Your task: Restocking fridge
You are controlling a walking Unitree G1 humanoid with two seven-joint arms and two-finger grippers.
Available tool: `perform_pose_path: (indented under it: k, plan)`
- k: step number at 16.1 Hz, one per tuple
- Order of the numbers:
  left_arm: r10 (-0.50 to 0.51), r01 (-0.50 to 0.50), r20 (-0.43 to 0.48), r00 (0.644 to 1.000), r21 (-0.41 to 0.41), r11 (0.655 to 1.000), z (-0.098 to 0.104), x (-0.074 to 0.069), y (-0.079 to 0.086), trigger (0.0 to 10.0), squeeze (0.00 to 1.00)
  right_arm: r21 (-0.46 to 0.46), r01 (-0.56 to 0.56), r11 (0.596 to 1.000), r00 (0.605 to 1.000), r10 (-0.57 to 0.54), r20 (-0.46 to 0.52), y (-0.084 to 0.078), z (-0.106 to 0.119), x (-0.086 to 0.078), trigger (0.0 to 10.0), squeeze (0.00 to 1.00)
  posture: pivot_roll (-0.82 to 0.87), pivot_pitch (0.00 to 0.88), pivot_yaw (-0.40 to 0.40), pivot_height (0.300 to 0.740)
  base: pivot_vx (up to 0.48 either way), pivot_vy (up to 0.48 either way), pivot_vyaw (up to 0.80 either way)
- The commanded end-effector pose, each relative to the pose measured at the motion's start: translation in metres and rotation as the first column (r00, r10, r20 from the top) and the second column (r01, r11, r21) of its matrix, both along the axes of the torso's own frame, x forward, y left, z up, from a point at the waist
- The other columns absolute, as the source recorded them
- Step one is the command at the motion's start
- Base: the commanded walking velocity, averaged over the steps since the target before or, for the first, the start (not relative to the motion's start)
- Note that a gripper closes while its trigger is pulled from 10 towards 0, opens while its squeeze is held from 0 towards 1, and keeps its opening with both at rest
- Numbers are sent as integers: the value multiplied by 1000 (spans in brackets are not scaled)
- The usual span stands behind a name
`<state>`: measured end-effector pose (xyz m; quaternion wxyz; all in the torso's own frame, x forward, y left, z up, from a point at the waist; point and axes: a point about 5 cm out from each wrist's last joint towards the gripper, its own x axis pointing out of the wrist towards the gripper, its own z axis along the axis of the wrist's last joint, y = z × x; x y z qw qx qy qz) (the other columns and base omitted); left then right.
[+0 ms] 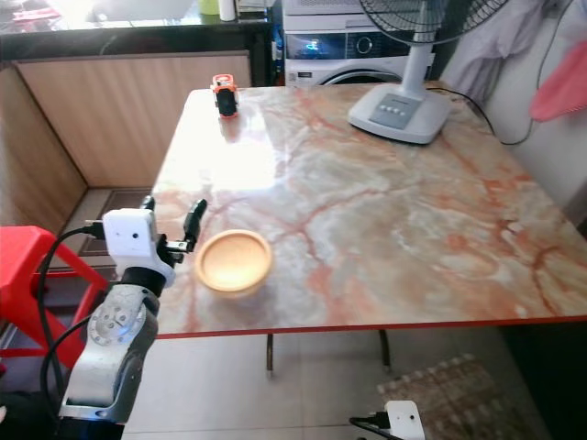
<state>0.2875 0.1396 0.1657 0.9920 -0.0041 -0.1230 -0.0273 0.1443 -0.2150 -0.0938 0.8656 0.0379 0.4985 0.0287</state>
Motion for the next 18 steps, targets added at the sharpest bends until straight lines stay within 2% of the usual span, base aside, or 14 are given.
perform_pose_path:
  k: [1,8,10,14,15,16,17,18]
  plan:
    - [-1,1,2,1000,6,1000,1,0,-2,10000,0,-3,0,1000,1000,0,-1,-2,0,-1,10000,0,-27,17,12,740,0,-405,0]
    - [6,-6,-1,1000,-16,1000,-1,-2,0,10000,0,-2,-4,1000,1000,4,-1,-2,0,-1,10000,0,-23,20,8,740,0,0,0]
    - [26,-28,-29,999,-50,998,-7,-5,5,10000,0,-2,-4,1000,1000,4,-1,-2,0,-1,10000,0,-22,23,8,740,0,0,0]
    - [82,-97,-97,992,-167,981,-20,-10,23,10000,0,-1,-2,1000,1000,2,1,-2,0,-1,10000,0,-23,26,9,740,0,0,0]
    - [115,-145,-146,983,-215,966,-27,-10,36,10000,0,-2,-4,1000,1000,4,1,-2,0,-1,10000,0,-17,27,7,740,0,0,0]
    - [113,-149,-154,981,-239,960,-27,-9,38,10000,0,-2,-6,1000,1000,6,0,-2,0,-1,10000,0,-17,27,7,740,0,0,0]
    - [83,-153,-234,969,-302,941,-35,-1,40,10000,0,-3,-5,1000,1000,5,1,-3,1,0,10000,0,-14,31,4,740,0,0,0]
    - [68,-154,-253,965,-338,928,-37,1,39,10000,0,-3,-5,1000,1000,5,2,-3,1,0,10000,0,-18,32,5,740,0,0,0]
